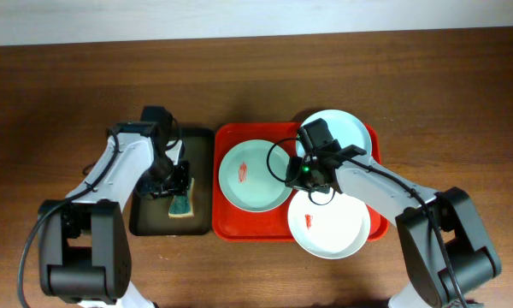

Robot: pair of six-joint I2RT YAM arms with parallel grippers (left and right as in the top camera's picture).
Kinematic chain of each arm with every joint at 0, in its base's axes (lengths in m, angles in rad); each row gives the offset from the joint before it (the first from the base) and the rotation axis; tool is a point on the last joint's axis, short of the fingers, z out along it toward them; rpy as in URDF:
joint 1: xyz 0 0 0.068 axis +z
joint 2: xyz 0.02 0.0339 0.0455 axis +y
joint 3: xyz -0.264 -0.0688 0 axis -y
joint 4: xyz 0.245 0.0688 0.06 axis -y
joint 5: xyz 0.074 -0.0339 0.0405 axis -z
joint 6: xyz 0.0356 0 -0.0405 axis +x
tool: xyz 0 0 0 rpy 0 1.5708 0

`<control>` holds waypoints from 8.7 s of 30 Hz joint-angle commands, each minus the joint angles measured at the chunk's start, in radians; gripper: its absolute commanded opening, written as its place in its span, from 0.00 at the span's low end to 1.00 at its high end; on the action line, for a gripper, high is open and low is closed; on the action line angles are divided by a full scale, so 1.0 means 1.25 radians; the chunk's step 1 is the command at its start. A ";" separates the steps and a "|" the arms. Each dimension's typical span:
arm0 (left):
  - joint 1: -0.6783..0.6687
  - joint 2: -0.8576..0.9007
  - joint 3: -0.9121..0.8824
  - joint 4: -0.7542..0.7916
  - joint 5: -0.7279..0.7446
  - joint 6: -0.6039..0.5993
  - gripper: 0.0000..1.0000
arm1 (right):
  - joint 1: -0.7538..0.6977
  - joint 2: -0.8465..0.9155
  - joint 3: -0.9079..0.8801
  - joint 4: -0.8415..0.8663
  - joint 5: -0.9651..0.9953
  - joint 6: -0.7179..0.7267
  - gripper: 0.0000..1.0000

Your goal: Clean dirty plates on tray and stack at the side

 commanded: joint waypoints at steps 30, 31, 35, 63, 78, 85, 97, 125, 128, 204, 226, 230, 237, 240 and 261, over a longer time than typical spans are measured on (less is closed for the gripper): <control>-0.081 -0.148 0.111 -0.008 -0.027 0.032 0.00 | 0.007 0.002 0.013 -0.030 -0.080 -0.030 0.04; -0.081 -0.097 0.179 -0.064 -0.027 0.032 0.00 | 0.007 0.002 0.013 -0.028 -0.080 -0.030 0.04; -0.081 0.040 0.348 -0.195 -0.041 0.032 0.00 | 0.007 0.002 0.013 -0.027 -0.080 -0.030 0.04; -0.135 0.060 0.333 -0.086 0.060 0.103 0.00 | 0.007 0.002 0.013 -0.018 -0.059 -0.081 0.04; -0.239 0.214 0.333 -0.082 0.073 0.051 0.00 | 0.007 0.002 0.013 -0.022 -0.059 -0.081 0.04; -0.246 0.216 0.333 -0.081 0.072 0.045 0.00 | 0.007 0.002 0.013 -0.025 -0.059 -0.081 0.04; -0.250 0.231 0.333 -0.058 0.009 -0.008 0.00 | 0.007 0.002 0.013 -0.024 -0.059 -0.081 0.04; -0.258 0.135 0.208 0.049 0.023 0.003 0.00 | 0.007 0.002 0.013 -0.027 -0.059 -0.081 0.04; -0.258 0.135 0.158 0.116 0.005 -0.011 0.00 | 0.007 0.002 0.013 -0.027 -0.059 -0.081 0.04; -0.074 0.040 0.175 -0.073 -0.072 -0.005 0.00 | 0.007 0.002 0.013 -0.030 -0.059 -0.081 0.04; -0.078 0.052 0.267 -0.111 -0.012 -0.004 0.00 | 0.007 0.002 0.013 -0.027 -0.060 -0.081 0.04; -0.116 0.052 0.264 -0.091 0.074 -0.004 0.00 | 0.007 0.002 0.013 -0.027 -0.059 -0.080 0.04; -0.255 0.057 0.261 -0.064 0.078 -0.036 0.00 | 0.007 0.002 0.013 -0.028 -0.059 -0.081 0.04; -0.292 0.070 0.257 -0.043 0.078 -0.053 0.00 | 0.007 0.002 0.013 -0.030 -0.059 -0.081 0.04; -0.306 0.262 0.256 0.008 0.005 -0.055 0.00 | 0.007 0.002 0.013 -0.031 -0.059 -0.081 0.04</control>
